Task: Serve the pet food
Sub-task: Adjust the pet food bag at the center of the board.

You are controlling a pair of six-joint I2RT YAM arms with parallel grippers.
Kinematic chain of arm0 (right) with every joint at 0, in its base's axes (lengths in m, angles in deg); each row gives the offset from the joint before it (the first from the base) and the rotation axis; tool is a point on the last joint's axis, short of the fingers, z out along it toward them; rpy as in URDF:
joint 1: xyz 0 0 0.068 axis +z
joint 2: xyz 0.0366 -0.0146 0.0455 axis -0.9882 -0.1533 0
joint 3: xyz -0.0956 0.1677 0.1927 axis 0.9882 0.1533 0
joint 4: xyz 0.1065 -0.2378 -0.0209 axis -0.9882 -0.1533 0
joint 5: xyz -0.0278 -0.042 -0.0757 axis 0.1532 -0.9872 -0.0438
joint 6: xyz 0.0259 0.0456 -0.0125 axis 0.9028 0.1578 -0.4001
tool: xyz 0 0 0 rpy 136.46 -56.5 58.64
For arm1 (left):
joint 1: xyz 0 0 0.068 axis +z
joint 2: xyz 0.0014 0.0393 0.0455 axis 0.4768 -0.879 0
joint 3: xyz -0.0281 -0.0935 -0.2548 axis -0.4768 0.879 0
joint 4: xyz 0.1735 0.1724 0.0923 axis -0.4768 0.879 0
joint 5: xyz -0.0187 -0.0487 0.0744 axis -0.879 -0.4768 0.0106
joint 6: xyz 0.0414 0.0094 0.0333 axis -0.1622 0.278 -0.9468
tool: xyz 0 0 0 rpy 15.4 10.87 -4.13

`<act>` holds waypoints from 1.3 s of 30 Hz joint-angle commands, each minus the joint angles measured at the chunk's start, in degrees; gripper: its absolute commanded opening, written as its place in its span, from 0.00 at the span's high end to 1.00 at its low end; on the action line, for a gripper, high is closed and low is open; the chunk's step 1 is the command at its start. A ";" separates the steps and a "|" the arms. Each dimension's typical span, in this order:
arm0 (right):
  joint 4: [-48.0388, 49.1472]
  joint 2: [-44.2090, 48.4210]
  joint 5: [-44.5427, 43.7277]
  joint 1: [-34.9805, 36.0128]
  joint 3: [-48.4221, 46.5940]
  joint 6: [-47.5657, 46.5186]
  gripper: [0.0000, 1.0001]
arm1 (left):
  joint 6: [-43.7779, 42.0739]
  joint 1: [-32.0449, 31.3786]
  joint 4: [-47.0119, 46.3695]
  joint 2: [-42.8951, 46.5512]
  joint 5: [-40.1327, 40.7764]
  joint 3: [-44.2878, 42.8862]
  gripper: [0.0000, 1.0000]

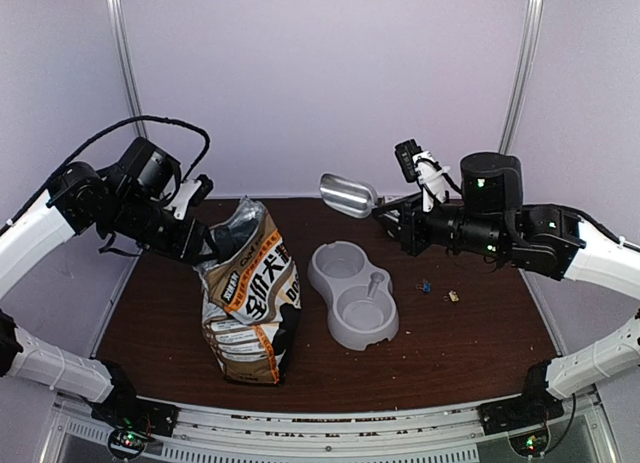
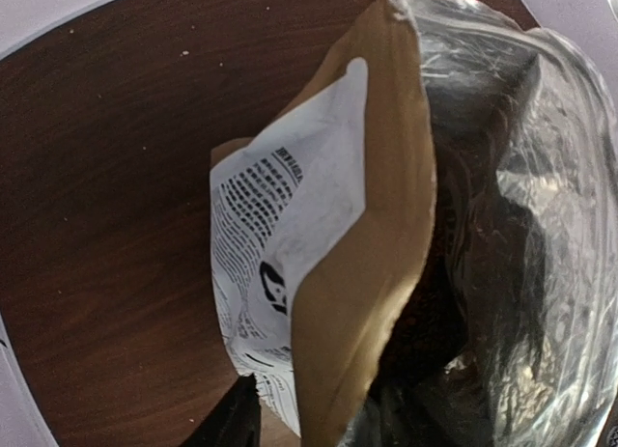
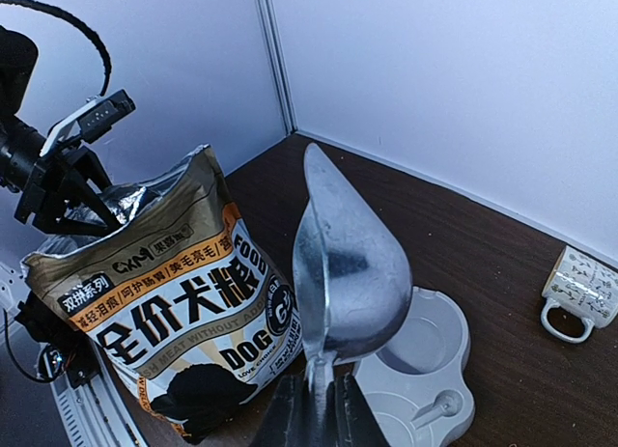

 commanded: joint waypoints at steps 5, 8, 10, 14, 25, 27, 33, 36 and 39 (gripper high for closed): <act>0.68 2.66 0.77 -0.14 0.63 -0.69 1.00 | -0.48 0.43 1.63 -0.51 2.36 -3.17 0.97; 0.76 2.63 1.01 -0.19 0.63 -0.66 1.00 | -1.68 2.09 0.24 -0.40 3.97 -5.56 1.00; 0.92 2.66 1.24 -0.19 0.71 -0.53 1.00 | -3.19 4.23 -0.90 -0.54 4.44 -7.39 1.00; 0.93 2.58 1.38 -0.17 0.56 -0.51 1.00 | -7.17 9.13 -3.10 -1.57 4.58 -13.57 1.00; -0.03 2.79 1.86 -0.12 0.49 -0.05 1.00 | -16.43 10.59 -9.70 -2.77 -8.98 -17.48 1.00; -0.33 2.66 2.91 -0.18 0.37 -0.14 1.00 | -17.18 10.53 -12.22 -0.64 -13.22 -14.08 1.00; -3.03 3.31 8.84 -0.09 -1.30 -1.44 1.00 | -18.73 5.15 -15.14 1.91 -16.00 -8.34 1.00; -5.97 3.82 14.05 0.41 -2.72 -2.80 1.00 | -19.16 0.95 -15.16 2.06 -11.83 -7.66 1.00; -9.54 4.16 15.83 2.66 -4.48 -4.18 1.00 | -19.24 -2.35 -15.79 1.96 -8.95 -7.30 1.00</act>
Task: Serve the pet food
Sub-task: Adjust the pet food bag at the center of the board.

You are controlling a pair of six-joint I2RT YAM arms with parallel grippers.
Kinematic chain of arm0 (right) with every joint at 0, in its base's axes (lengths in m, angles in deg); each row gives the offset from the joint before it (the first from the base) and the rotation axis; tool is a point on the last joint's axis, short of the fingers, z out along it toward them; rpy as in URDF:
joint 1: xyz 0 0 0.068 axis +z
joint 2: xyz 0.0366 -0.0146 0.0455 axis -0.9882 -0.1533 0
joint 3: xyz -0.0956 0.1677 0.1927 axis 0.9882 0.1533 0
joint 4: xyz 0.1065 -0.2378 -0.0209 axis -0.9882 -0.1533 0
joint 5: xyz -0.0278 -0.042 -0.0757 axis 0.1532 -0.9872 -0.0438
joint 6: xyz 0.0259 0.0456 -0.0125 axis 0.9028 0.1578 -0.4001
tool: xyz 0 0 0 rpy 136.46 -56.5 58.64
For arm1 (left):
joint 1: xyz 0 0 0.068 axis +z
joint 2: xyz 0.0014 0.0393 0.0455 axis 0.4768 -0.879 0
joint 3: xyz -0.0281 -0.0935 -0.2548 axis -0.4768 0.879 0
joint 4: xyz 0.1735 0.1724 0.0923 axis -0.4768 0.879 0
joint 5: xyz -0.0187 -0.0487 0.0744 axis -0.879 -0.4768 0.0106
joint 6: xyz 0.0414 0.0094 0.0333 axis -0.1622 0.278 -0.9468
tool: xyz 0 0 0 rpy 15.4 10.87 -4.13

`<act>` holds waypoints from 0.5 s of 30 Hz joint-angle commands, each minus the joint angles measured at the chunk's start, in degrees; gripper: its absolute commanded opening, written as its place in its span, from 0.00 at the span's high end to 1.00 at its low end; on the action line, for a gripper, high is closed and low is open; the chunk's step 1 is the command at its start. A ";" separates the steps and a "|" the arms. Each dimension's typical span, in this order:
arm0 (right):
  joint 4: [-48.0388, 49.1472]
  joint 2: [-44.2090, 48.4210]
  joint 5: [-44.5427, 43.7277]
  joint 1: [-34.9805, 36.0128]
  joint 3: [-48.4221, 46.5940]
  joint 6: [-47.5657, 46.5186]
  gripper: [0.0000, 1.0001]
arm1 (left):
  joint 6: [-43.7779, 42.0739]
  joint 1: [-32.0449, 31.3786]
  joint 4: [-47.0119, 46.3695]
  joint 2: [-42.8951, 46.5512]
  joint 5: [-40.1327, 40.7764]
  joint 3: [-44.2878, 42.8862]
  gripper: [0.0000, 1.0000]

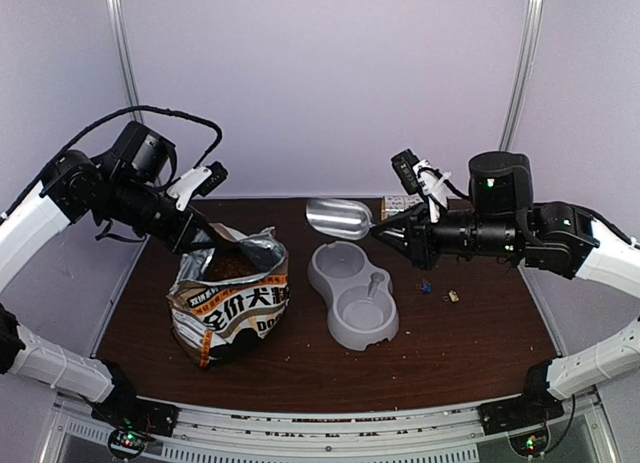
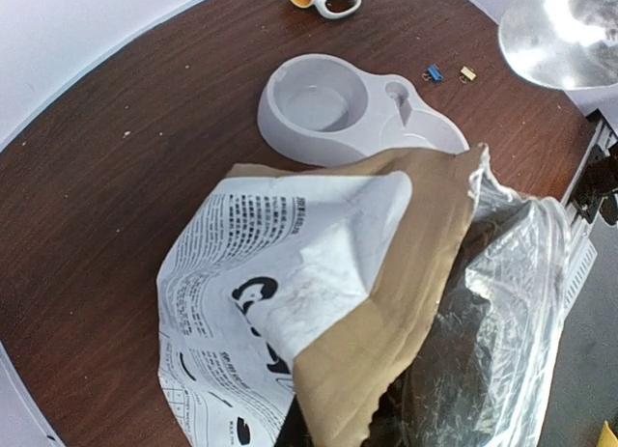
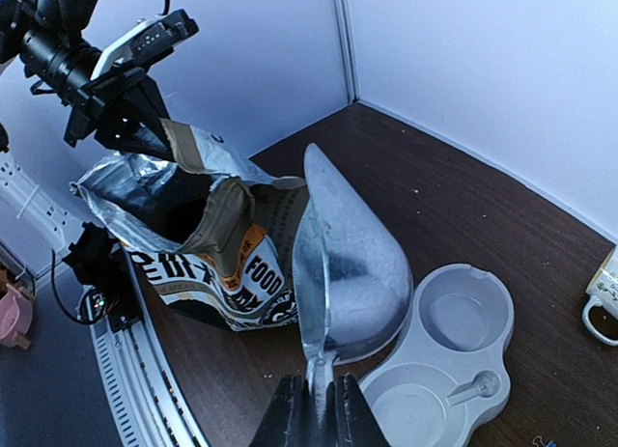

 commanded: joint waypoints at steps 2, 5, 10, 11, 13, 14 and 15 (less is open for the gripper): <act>-6.75 1.80 5.65 3.96 -5.49 -2.95 1.00 | -1.84 -5.46 -17.50 3.26 -0.21 -0.99 1.00; -10.10 0.53 5.63 6.47 -8.07 -3.26 1.00 | -1.64 -6.64 -17.79 2.77 0.20 -1.02 1.00; -11.88 -0.77 5.88 10.18 -10.37 -3.80 1.00 | -0.64 -8.49 -18.89 2.27 0.31 -0.87 1.00; -12.13 -1.32 5.88 10.69 -11.08 -3.80 1.00 | -0.61 -9.00 -19.10 2.15 0.34 -0.81 1.00; -12.61 -2.84 5.07 11.56 -12.23 -3.95 1.00 | -0.66 -10.07 -19.34 1.79 0.15 -0.93 1.00; -12.81 -3.99 4.52 11.90 -12.71 -4.39 1.00 | -0.69 -10.59 -19.36 1.59 0.14 -1.05 1.00; -13.09 -5.01 4.18 12.20 -13.24 -4.71 1.00 | -0.65 -11.07 -19.40 1.48 0.16 -1.07 1.00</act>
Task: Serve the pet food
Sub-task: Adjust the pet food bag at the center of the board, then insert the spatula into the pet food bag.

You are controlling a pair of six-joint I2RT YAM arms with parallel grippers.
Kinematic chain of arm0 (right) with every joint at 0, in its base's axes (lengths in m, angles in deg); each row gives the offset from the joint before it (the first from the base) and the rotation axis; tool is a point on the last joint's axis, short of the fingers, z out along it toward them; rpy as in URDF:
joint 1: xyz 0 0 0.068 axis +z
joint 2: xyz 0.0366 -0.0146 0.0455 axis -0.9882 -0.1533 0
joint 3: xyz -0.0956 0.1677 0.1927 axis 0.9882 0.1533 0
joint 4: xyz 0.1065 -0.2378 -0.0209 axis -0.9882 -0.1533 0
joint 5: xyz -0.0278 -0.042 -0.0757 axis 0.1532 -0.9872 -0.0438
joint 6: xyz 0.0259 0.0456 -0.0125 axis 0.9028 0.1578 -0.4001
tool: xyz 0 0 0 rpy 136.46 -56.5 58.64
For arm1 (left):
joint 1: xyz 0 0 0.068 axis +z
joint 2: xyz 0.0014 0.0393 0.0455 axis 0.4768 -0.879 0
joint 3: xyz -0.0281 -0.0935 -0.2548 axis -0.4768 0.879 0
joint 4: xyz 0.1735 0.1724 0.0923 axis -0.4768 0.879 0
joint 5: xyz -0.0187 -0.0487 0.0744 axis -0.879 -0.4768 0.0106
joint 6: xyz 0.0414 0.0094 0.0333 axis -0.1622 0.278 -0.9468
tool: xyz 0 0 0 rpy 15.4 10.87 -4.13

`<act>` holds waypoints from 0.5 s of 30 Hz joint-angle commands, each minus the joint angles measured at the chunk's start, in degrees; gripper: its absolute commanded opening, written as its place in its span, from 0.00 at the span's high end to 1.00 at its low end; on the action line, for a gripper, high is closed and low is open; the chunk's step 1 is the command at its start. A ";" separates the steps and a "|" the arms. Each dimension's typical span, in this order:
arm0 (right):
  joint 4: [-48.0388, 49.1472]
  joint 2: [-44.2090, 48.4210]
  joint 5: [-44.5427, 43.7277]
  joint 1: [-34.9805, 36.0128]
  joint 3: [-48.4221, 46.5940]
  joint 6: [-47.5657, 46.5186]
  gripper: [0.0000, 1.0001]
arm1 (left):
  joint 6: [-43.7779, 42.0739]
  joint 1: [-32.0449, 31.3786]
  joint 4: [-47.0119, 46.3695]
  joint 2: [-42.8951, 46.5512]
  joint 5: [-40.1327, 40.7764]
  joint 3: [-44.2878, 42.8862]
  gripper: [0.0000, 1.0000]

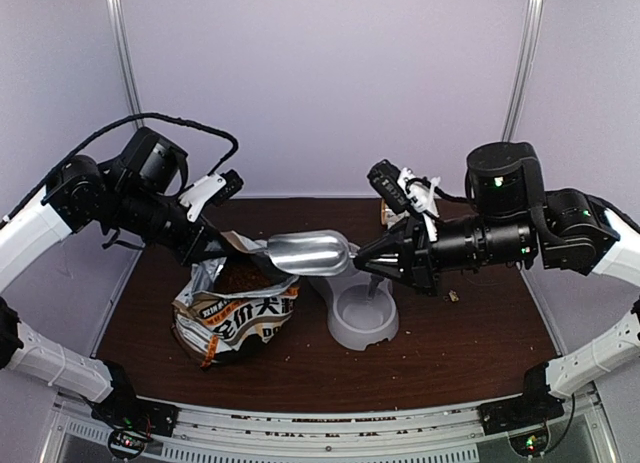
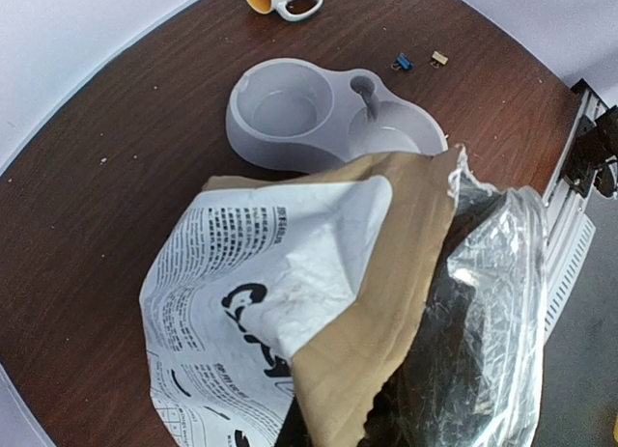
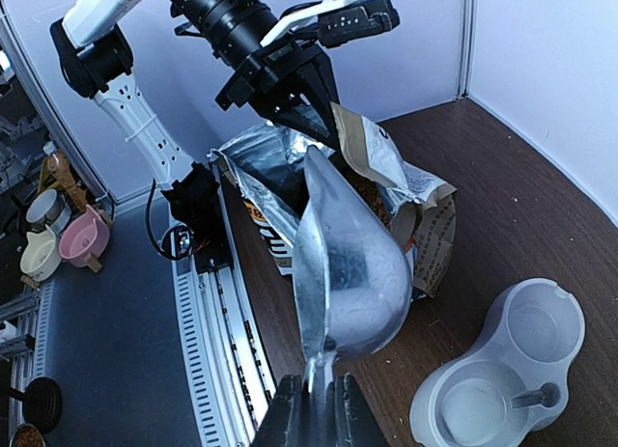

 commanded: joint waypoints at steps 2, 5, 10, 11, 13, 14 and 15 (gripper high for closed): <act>-3.19 -5.23 -1.74 2.08 -4.28 -2.87 1.00 | -0.10 -3.31 -17.92 1.38 -3.66 -1.86 1.00; -5.92 -8.42 -2.92 3.19 -6.51 -4.72 1.00 | 0.27 -3.99 -18.69 1.15 -4.34 -1.52 1.00; -10.10 -13.41 -11.51 5.05 -10.04 -6.52 1.00 | -0.40 -5.73 -19.35 0.10 -5.43 -1.44 1.00; -10.53 -14.46 -13.55 5.42 -11.09 -6.73 1.00 | -0.70 -6.08 -19.55 -0.06 -5.69 -1.42 1.00; -10.80 -16.60 -15.92 5.93 -12.70 -7.24 1.00 | -1.21 -6.75 -19.64 -0.52 -5.96 -1.63 1.00; -10.83 -17.71 -16.44 6.14 -13.57 -7.52 1.00 | -1.35 -7.01 -19.61 -0.67 -5.96 -1.75 1.00; -10.88 -18.81 -17.09 6.32 -14.41 -7.77 1.00 | -1.50 -7.15 -19.59 -0.79 -6.07 -1.77 1.00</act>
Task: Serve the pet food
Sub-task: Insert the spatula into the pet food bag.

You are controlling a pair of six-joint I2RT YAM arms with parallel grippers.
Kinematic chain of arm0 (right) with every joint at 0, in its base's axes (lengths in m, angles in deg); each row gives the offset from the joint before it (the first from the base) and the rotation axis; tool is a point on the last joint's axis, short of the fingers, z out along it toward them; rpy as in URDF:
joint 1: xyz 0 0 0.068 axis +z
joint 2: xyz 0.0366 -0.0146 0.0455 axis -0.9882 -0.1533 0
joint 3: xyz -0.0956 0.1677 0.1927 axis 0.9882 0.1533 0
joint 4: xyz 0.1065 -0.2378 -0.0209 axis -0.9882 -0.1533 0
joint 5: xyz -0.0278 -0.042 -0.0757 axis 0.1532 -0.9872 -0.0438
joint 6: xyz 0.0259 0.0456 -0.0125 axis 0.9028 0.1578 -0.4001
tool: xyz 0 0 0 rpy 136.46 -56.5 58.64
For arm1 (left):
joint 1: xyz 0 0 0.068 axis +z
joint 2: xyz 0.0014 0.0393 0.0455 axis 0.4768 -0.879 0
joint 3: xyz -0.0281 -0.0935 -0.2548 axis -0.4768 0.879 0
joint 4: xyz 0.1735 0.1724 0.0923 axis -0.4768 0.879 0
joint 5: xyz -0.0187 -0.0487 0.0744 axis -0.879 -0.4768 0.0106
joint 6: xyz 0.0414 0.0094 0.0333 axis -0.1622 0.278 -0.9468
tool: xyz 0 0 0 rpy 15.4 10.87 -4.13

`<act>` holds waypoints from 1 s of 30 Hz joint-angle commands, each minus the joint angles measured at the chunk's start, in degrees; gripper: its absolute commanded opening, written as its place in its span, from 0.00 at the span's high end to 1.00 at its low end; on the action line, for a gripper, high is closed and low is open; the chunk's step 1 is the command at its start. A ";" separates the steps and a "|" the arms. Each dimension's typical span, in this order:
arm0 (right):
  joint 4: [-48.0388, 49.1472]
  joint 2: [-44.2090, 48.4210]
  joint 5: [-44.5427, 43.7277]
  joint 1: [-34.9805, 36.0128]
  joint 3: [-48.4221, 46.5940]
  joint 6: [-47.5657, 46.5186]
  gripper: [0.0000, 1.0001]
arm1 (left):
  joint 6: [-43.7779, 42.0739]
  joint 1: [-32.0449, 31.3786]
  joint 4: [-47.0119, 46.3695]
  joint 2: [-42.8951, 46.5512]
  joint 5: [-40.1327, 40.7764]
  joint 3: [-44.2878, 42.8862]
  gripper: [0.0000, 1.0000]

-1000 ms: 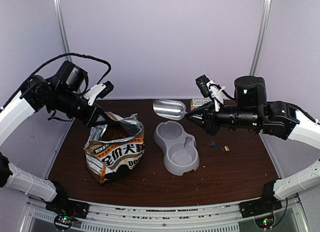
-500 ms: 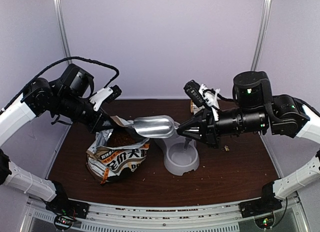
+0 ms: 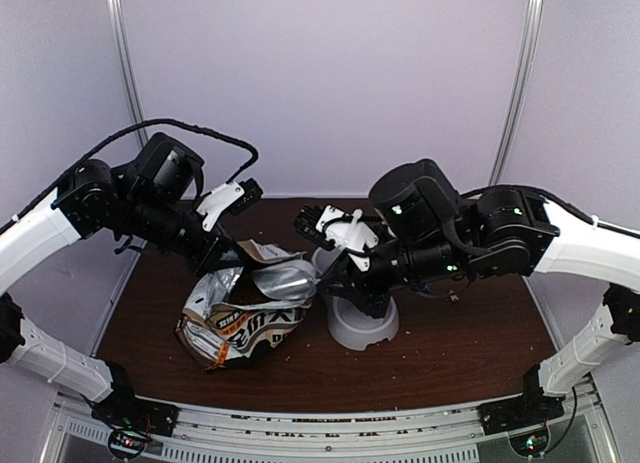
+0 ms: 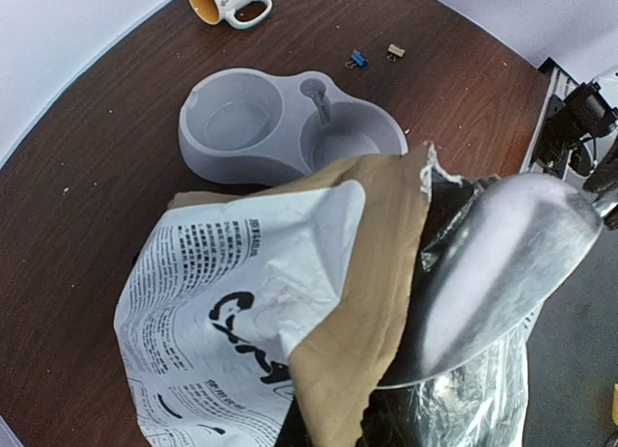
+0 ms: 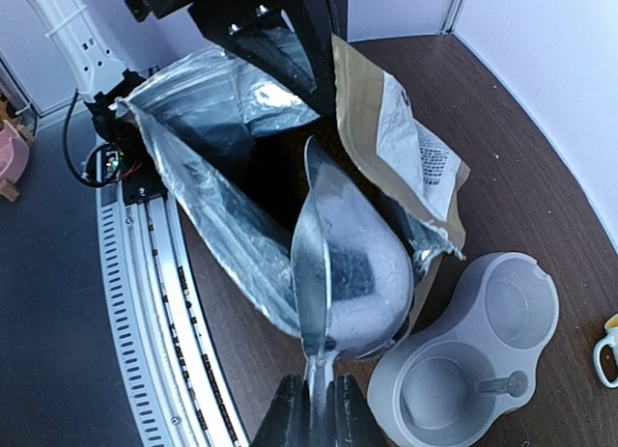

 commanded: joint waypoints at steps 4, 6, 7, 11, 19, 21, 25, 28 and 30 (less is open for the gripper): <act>-3.86 -7.21 -6.03 0.96 -7.54 -3.28 1.00 | -1.45 -1.95 -17.68 0.87 -5.23 -1.90 1.00; -6.80 -9.53 -3.14 1.04 -8.93 -3.70 1.00 | -0.94 -2.09 -19.21 1.22 -5.43 -0.87 1.00; -8.23 -10.12 -1.17 1.15 -9.15 -3.80 1.00 | -0.86 -2.24 -19.89 1.42 -5.19 -0.36 1.00; -13.85 -10.57 7.04 2.51 -6.80 -3.89 1.00 | -1.82 -3.16 -21.01 1.97 -1.14 1.11 1.00; -13.84 -7.58 8.02 3.52 -2.66 0.42 1.00 | -2.30 -3.26 -21.71 2.60 1.81 1.98 1.00; -13.77 -8.38 0.84 3.01 -5.26 2.99 1.00 | -2.22 -3.26 -22.19 2.49 -0.17 2.43 1.00; -15.94 -11.37 -10.78 1.04 -9.70 8.97 1.00 | 0.22 -3.56 -25.49 3.53 -3.56 5.78 1.00; -18.75 -14.49 -18.90 0.19 -10.63 12.32 1.00 | 3.27 -3.78 -29.90 4.69 -4.04 9.72 1.00; -20.38 -16.93 -22.95 -0.38 -10.80 14.62 1.00 | 5.67 -3.79 -32.93 4.96 -3.88 12.16 1.00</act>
